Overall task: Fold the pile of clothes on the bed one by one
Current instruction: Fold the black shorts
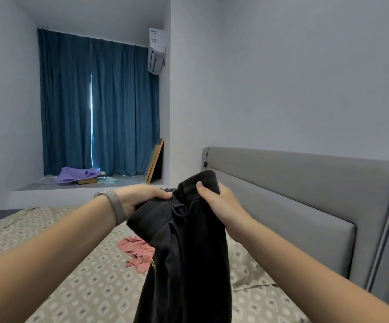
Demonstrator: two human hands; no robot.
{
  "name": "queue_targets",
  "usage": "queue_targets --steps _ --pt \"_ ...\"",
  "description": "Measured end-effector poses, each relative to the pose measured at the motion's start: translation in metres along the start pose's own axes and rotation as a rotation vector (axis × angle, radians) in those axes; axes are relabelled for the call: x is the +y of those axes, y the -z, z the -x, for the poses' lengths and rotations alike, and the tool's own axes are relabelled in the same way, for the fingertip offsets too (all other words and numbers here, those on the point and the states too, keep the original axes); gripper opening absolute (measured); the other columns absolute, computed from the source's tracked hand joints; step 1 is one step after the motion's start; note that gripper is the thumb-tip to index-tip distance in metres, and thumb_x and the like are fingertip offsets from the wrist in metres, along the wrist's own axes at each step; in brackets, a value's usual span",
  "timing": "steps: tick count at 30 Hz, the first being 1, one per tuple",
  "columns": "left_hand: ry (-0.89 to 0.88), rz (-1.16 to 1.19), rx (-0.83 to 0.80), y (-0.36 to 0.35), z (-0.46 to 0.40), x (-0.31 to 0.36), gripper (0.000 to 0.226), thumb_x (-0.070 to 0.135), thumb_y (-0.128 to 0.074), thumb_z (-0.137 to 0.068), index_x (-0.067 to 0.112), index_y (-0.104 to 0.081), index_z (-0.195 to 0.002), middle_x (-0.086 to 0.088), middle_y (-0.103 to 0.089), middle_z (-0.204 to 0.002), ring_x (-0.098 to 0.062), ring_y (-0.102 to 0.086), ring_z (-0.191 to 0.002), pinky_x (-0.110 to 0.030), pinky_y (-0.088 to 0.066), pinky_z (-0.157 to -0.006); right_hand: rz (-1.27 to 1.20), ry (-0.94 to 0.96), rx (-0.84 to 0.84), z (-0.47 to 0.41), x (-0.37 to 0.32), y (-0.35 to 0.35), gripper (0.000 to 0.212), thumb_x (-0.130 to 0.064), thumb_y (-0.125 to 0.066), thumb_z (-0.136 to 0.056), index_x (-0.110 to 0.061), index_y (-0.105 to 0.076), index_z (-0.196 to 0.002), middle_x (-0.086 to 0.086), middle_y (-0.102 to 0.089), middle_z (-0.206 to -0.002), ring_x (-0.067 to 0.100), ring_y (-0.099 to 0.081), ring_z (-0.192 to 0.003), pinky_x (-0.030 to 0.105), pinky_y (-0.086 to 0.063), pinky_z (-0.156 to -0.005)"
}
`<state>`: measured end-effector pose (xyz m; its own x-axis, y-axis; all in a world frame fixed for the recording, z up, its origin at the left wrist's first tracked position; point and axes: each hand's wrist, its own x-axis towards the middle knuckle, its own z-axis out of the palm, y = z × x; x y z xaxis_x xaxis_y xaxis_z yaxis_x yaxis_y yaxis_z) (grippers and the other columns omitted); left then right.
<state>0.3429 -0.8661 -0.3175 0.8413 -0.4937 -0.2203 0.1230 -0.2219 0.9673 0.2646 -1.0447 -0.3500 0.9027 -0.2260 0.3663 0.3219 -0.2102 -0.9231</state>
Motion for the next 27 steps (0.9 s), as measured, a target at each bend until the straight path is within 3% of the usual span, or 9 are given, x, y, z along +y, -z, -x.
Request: queue_targets --steps 5,8,10,14,19,20,23,25,27 --pt "-0.012 -0.002 0.008 -0.011 0.001 0.001 0.014 0.011 -0.054 -0.095 0.0 -0.062 -0.097 -0.019 -0.067 -0.093 -0.027 -0.063 -0.081 -0.038 -0.05 -0.085 0.235 0.138 -0.118 0.013 0.001 -0.017 0.027 -0.039 -0.055 -0.096 -0.028 -0.058 -0.121 -0.005 -0.066 -0.113 0.01 -0.061 -0.106 0.03 -0.049 -0.095" --pt "-0.056 0.064 0.065 -0.012 -0.003 -0.002 0.011 0.005 -0.052 -0.095 0.001 -0.058 -0.088 -0.016 -0.063 -0.083 -0.021 -0.063 -0.065 -0.029 -0.055 -0.06 0.231 0.235 -0.163 0.02 0.006 -0.02 0.021 -0.034 -0.053 -0.099 -0.031 -0.057 -0.119 -0.009 -0.065 -0.11 0.004 -0.06 -0.103 0.022 -0.046 -0.086" --pt "-0.096 0.122 0.151 -0.008 -0.007 -0.005 0.009 0.002 -0.053 -0.093 0.001 -0.057 -0.085 -0.016 -0.062 -0.078 -0.019 -0.062 -0.055 -0.024 -0.053 -0.046 0.175 0.282 -0.149 0.023 0.01 -0.018 0.017 -0.031 -0.052 -0.099 -0.034 -0.058 -0.115 -0.009 -0.066 -0.107 0.005 -0.061 -0.102 0.025 -0.048 -0.088" --pt "-0.072 0.186 0.203 -0.001 -0.013 -0.009 0.003 0.003 -0.054 -0.092 0.003 -0.055 -0.088 -0.014 -0.061 -0.077 -0.02 -0.059 -0.06 -0.024 -0.052 -0.044 0.157 0.34 -0.16 0.027 0.012 -0.019 0.011 -0.027 -0.052 -0.1 -0.032 -0.058 -0.108 -0.007 -0.066 -0.099 0.006 -0.062 -0.094 0.024 -0.049 -0.083" --pt "-0.129 0.245 0.223 -0.008 -0.015 -0.011 0.011 0.0 -0.052 -0.092 0.004 -0.053 -0.081 -0.011 -0.057 -0.069 -0.012 -0.059 -0.039 -0.02 -0.047 -0.037 0.221 0.366 -0.197 0.033 0.014 -0.028 0.012 -0.029 -0.055 -0.098 -0.026 -0.054 -0.109 -0.002 -0.066 -0.096 0.016 -0.063 -0.091 0.037 -0.053 -0.082" --pt "-0.134 0.259 0.233 -0.009 -0.015 -0.013 0.009 0.001 -0.052 -0.092 0.003 -0.054 -0.083 -0.013 -0.056 -0.07 -0.013 -0.059 -0.039 -0.021 -0.047 -0.036 0.246 0.339 -0.197 0.033 0.015 -0.03 0.017 -0.037 -0.057 -0.095 -0.026 -0.052 -0.107 -0.001 -0.064 -0.095 0.017 -0.063 -0.091 0.039 -0.054 -0.081" --pt "-0.097 0.304 0.193 -0.018 -0.013 -0.021 0.008 0.005 -0.046 -0.097 0.004 -0.053 -0.092 -0.014 -0.055 -0.07 -0.019 -0.058 -0.052 -0.023 -0.049 -0.038 0.412 0.27 -0.161 0.036 0.016 -0.039 0.064 -0.065 -0.073 -0.067 -0.027 -0.036 -0.104 -0.006 -0.059 -0.095 0.012 -0.061 -0.091 0.035 -0.053 -0.08" --pt "-0.121 0.356 0.149 -0.023 -0.014 -0.025 0.015 0.012 -0.044 -0.1 0.006 -0.054 -0.091 -0.012 -0.057 -0.074 -0.018 -0.055 -0.065 -0.027 -0.051 -0.053 0.416 0.267 -0.083 0.037 0.019 -0.047 0.081 -0.053 -0.087 -0.059 -0.027 -0.03 -0.111 -0.006 -0.06 -0.101 0.008 -0.06 -0.094 0.026 -0.051 -0.082" --pt "-0.138 0.396 0.098 -0.024 -0.015 -0.03 0.033 0.028 -0.039 -0.102 0.003 -0.058 -0.094 -0.013 -0.061 -0.083 -0.021 -0.057 -0.074 -0.031 -0.049 -0.066 0.349 0.261 0.033 0.033 0.024 -0.05 0.08 -0.042 -0.09 -0.061 -0.027 -0.035 -0.118 -0.007 -0.062 -0.106 0.008 -0.061 -0.098 0.022 -0.05 -0.086"
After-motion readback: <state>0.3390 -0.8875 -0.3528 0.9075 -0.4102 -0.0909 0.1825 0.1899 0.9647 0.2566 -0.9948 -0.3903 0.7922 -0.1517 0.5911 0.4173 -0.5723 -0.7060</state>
